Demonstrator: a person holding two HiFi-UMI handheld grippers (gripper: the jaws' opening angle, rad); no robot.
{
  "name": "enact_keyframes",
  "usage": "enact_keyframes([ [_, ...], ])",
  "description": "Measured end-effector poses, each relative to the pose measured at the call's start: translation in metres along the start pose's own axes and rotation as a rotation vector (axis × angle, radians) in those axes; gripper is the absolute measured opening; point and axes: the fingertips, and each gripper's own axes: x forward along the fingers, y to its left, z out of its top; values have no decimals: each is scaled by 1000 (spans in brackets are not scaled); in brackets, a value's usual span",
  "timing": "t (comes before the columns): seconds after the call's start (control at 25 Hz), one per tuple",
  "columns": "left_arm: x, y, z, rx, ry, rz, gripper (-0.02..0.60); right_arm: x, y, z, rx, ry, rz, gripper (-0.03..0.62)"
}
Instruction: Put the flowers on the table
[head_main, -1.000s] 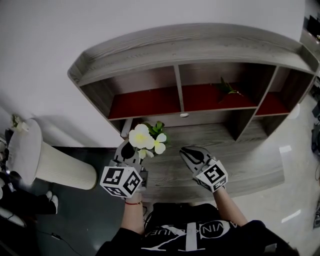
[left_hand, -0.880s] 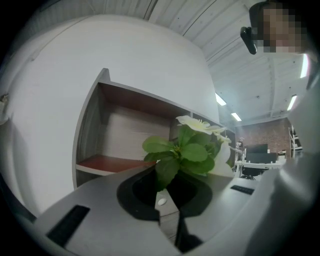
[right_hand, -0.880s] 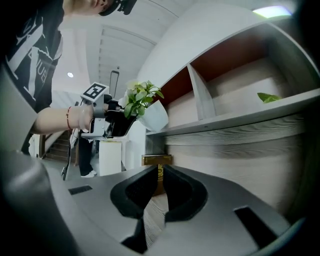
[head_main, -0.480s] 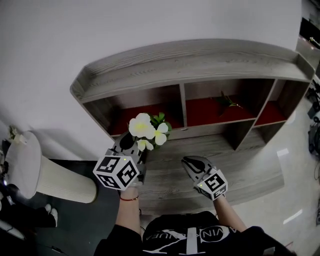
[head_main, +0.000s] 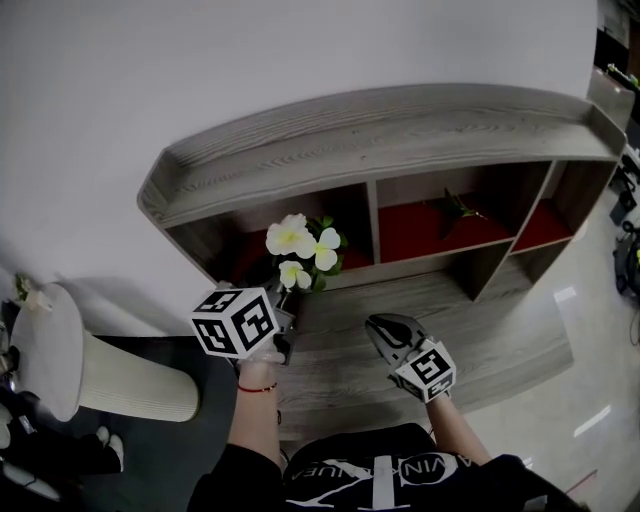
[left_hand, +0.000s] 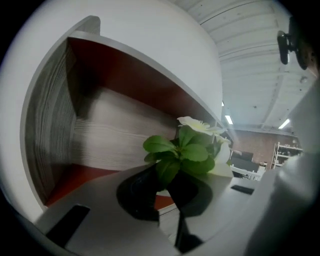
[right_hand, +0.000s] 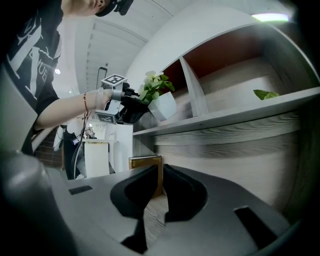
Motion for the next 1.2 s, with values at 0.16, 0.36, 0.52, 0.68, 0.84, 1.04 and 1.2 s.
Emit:
enact_keyframes([
  [0.16, 7, 7, -1, -87, 19, -4, 34, 2, -5, -3, 19, 0, -29, 44],
  [0.36, 14, 13, -4, -198, 38, -6, 35, 5, -5, -5, 22, 4, -40, 44],
  [0.52, 19, 16, -6, -274, 53, -3, 36, 8, -7, -5, 22, 7, -48, 43],
  [0.68, 22, 18, -3, -360, 53, -19, 35, 12, -7, -5, 25, 8, -53, 43],
  [0.84, 26, 28, -1, -386, 51, 6, 35, 14, -8, -5, 23, 11, -58, 41],
  [1.04, 26, 32, 5, -405, 22, 15, 35, 15, -9, -6, 26, 18, -60, 42],
  [1.2, 22, 33, 6, -371, 5, 27, 35, 16, -8, -7, 21, 28, -55, 42],
])
